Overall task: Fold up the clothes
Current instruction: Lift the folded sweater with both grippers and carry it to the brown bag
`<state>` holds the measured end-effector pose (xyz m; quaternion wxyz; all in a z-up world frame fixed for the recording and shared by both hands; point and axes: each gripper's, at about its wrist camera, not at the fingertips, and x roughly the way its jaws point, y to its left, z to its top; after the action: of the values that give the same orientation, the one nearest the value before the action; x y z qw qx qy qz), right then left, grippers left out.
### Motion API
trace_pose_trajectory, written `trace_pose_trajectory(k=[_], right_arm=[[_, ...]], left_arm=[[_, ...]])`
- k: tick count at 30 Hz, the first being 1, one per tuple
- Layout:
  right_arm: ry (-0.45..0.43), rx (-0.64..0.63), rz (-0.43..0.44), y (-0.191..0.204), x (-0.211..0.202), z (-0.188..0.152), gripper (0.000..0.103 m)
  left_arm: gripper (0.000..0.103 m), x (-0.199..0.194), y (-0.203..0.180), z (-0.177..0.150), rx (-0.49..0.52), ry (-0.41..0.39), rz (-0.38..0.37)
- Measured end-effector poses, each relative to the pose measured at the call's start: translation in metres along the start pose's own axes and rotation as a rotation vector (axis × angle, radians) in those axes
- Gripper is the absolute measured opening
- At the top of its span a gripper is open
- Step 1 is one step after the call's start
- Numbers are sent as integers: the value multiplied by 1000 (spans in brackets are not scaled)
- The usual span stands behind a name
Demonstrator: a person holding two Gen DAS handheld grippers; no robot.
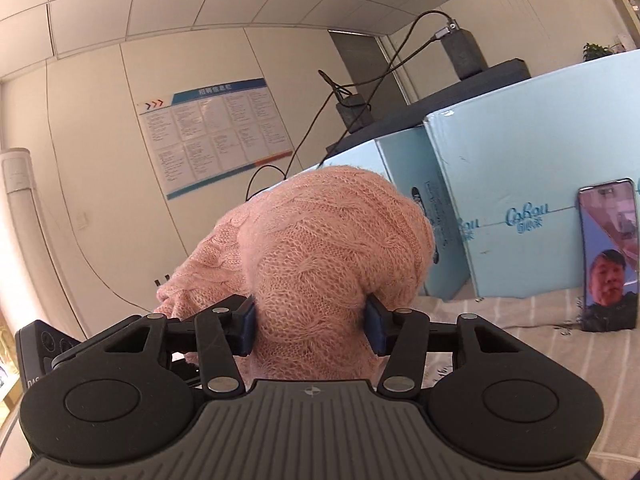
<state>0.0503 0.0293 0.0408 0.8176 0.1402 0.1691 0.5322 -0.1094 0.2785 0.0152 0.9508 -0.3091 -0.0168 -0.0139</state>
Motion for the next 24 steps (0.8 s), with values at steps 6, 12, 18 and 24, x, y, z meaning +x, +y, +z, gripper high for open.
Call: trace_pose_trajectory(k=[6,12,18,24], right_arm=[[-9,-49,19,32,87,24,48],[-22,-51,-55,32,153,25,48],[61,-47,-191,-6,204,6,48],[59,11,-121,-31,210,-8,65]], left_arm=[[52,7,16,40,76,-98,171],[50,39,47,53,59,-112,262],[57,71,86,26,80,-21,332],[91,54,90,19,118,-84,407]])
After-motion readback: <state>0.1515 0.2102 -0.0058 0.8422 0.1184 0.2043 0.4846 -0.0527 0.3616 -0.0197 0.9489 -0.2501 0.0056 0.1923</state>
